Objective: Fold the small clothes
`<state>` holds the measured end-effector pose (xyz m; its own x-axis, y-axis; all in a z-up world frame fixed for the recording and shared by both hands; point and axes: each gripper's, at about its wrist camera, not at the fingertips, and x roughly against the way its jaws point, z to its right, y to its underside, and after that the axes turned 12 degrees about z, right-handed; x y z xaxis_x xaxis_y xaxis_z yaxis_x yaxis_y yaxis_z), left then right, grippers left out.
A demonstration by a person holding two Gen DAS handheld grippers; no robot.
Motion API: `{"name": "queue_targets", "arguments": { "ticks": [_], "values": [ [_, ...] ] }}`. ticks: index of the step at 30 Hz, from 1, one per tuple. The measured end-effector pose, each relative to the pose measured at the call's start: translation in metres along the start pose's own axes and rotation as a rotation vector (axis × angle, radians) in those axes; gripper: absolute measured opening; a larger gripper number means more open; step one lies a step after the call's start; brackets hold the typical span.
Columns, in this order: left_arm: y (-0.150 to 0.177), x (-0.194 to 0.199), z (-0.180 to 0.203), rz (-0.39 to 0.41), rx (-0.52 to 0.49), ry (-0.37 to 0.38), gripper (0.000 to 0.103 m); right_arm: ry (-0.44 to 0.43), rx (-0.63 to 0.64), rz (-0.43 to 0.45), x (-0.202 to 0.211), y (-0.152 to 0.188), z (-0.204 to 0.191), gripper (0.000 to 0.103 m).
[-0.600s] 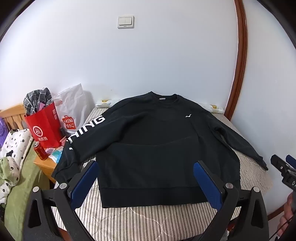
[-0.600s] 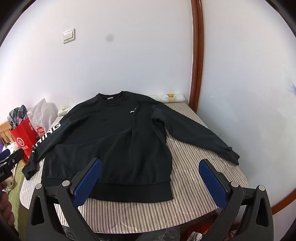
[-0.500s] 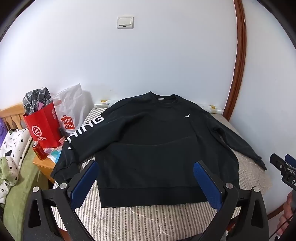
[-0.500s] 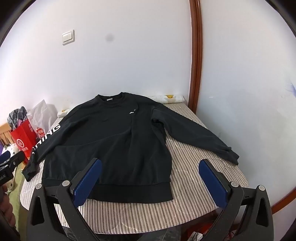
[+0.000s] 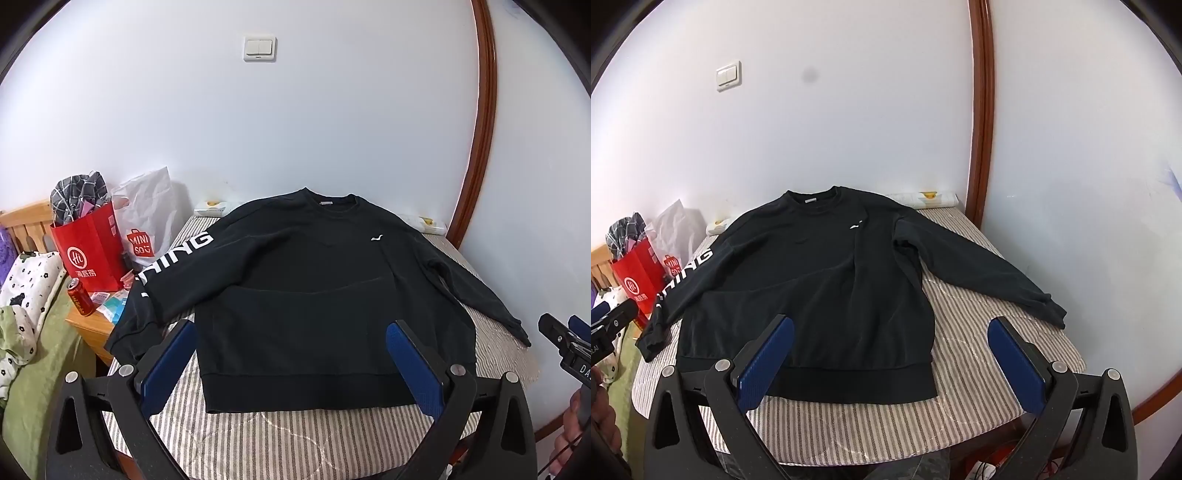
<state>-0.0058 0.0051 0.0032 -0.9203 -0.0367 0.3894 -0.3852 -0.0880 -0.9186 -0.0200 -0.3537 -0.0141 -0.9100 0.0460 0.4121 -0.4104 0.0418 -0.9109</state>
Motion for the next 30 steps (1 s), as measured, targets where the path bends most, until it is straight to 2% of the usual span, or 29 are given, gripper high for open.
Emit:
{"name": "queue_targets", "arguments": {
  "ticks": [30],
  "values": [
    [0.0032, 0.0061, -0.0062, 0.003, 0.005, -0.019, 0.103, -0.012, -0.013, 0.003, 0.0019, 0.0040, -0.0029, 0.103]
  ]
}}
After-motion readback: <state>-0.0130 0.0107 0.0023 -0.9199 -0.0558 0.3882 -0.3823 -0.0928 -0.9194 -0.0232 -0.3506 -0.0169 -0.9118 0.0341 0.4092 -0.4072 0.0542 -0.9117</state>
